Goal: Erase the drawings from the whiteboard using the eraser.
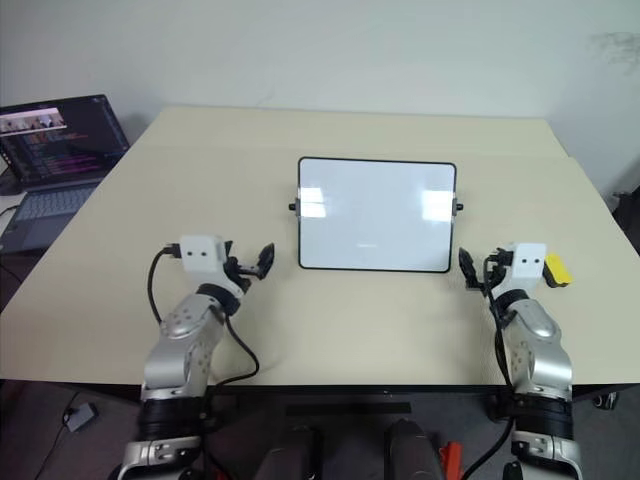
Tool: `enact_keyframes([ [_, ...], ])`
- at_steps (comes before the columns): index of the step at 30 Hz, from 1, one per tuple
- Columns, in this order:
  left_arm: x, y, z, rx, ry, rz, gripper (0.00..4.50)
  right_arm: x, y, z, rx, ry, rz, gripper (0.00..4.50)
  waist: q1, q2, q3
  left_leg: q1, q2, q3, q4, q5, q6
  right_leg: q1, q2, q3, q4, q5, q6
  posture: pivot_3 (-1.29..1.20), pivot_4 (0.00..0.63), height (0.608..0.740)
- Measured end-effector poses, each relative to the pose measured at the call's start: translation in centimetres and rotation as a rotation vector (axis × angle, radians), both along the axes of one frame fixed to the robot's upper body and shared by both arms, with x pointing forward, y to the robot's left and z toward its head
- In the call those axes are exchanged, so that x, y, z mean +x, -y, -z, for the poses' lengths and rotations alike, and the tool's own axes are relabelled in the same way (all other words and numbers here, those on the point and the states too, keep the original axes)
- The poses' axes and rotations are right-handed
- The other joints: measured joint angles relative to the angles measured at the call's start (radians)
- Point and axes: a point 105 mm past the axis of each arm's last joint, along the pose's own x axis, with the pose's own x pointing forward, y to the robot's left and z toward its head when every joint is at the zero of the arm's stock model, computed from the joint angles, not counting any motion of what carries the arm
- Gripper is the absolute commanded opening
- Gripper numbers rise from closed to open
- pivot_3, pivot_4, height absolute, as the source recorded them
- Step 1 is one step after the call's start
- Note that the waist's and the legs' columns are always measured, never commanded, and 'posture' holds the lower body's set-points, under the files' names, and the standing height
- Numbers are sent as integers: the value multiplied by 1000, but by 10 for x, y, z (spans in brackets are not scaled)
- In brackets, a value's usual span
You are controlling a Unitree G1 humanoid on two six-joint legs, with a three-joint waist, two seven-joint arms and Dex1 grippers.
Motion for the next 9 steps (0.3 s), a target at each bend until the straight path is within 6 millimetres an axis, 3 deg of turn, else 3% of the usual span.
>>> enact_keyframes([
  [9,1,-7,9,-7,-22,-29,4500,0,8,1,41,7,46,4482,0,0,0,0,0,0,0,0,0,0,0,0,0,0,0,0,150,740],
])
